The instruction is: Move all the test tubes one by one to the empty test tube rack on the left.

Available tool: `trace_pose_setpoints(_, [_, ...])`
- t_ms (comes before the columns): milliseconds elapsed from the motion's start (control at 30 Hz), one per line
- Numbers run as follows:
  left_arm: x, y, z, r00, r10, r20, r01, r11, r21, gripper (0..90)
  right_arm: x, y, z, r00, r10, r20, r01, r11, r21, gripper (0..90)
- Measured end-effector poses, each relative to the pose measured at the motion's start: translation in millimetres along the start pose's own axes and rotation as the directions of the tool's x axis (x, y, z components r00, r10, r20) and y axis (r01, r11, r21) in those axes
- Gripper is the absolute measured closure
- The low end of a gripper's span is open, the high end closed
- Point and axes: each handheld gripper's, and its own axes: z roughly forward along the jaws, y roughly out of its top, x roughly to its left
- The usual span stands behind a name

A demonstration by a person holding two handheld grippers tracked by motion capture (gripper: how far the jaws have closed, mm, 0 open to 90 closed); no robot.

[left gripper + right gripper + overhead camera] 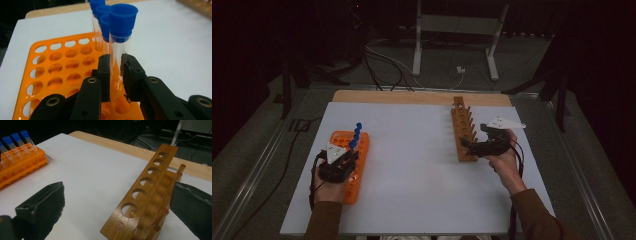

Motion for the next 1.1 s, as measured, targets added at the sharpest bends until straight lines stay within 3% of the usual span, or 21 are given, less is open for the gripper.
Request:
trace_pose_setpoints(67, [-2.0, 0.9, 1.9, 0.9998, 0.017, -0.009, -0.016, 0.9995, 0.025, 78.4, -1.2, -1.8, -0.7, 1.0000, 0.002, 0.003, -0.002, 1.000, -0.002, 0.1])
trace_pose_setpoints(267, [-3.2, 1.8, 5.3, 0.9998, 0.018, -0.012, -0.017, 0.9969, 0.077, 78.6, -2.6, -8.2, -3.6, 0.9999, 0.015, -0.001, -0.015, 1.000, 0.000, 0.1])
trace_pose_setpoints(400, [-7.1, 2.1, 9.5, 0.9984, 0.050, -0.025, -0.046, 0.9890, 0.140, 78.7, -2.7, -12.0, -6.9, 0.9998, 0.021, 0.002, -0.021, 1.000, 0.000, 0.1])
trace_pose_setpoints(567, [-1.9, 2.4, 10.2, 0.9999, -0.006, -0.015, 0.008, 0.9893, 0.146, 78.6, 0.3, -16.6, -14.3, 0.9997, 0.007, 0.022, -0.007, 1.000, -0.002, 0.1])
trace_pose_setpoints(700, [-0.5, 2.2, 9.6, 0.9998, -0.016, -0.011, 0.017, 0.9893, 0.145, 78.4, 4.7, -21.0, -22.7, 0.9994, -0.006, 0.033, 0.006, 1.000, -0.013, 0.1])
trace_pose_setpoints(800, [2.8, 1.1, 6.6, 0.9987, -0.051, 0.007, 0.050, 0.9923, 0.114, 75.3, 7.6, -25.8, -29.1, 0.9993, -0.004, 0.036, 0.005, 1.000, -0.023, 0.1])
trace_pose_setpoints(967, [7.3, -4.4, -6.2, 0.9950, -0.079, 0.061, 0.076, 0.9964, 0.036, 60.0, 9.4, -36.4, -40.1, 0.9992, 0.022, 0.033, -0.020, 0.999, -0.046, 0.1])
trace_pose_setpoints(1100, [8.2, -7.9, -20.7, 0.9950, -0.054, 0.084, 0.059, 0.9961, -0.064, 51.2, 12.2, -47.9, -47.7, 0.9992, 0.026, 0.031, -0.024, 0.997, -0.067, 0.1])
